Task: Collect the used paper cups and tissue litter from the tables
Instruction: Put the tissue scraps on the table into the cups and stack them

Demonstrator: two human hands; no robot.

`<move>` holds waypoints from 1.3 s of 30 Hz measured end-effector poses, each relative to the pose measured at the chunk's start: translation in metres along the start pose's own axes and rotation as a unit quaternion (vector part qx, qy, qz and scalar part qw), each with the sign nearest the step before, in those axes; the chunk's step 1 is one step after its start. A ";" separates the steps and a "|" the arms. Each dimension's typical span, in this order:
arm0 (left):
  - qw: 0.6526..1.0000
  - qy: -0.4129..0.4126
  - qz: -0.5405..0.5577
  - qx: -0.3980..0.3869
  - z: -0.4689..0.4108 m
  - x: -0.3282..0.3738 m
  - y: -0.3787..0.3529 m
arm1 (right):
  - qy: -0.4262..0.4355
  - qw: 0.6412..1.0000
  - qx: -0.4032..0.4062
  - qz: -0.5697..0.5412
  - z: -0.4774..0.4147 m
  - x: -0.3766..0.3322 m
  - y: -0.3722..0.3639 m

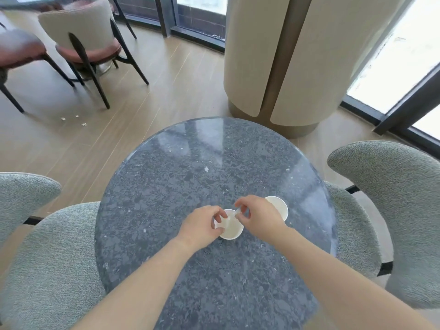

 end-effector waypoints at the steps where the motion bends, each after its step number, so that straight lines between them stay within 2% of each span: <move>1: 1.000 -0.002 -0.007 -0.001 0.001 -0.001 0.000 | 0.001 1.000 0.003 -0.003 0.001 -0.001 -0.001; 12: 0.999 0.016 -0.030 0.038 -0.005 -0.009 -0.002 | 0.004 0.999 0.034 -0.016 0.010 0.014 0.007; 18: 0.998 0.056 -0.034 0.015 -0.016 -0.016 -0.009 | 0.016 0.998 0.064 0.004 0.005 0.028 0.020; 24: 0.998 0.058 -0.009 0.018 -0.036 -0.017 -0.009 | 0.004 0.999 0.050 0.018 -0.020 0.045 0.025; 29: 0.995 0.064 0.014 0.080 -0.062 -0.008 0.003 | -0.005 0.999 0.026 0.025 -0.040 0.053 0.015; 33: 0.982 0.092 0.082 0.144 -0.082 -0.006 0.013 | -0.006 0.999 0.003 0.036 -0.059 0.061 0.014; 39: 0.963 0.131 0.159 0.176 -0.102 -0.011 0.013 | 0.021 0.994 -0.047 0.095 -0.096 0.071 0.017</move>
Point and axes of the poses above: each hand's wrist, its own z-axis away from the middle knuckle, its own y-axis out of the back of the hand, x = y × z, the point moved 5 cm from there along -z, towards the middle knuckle, and after that the axes turned 8 degrees about z, right-handed, at the moved point
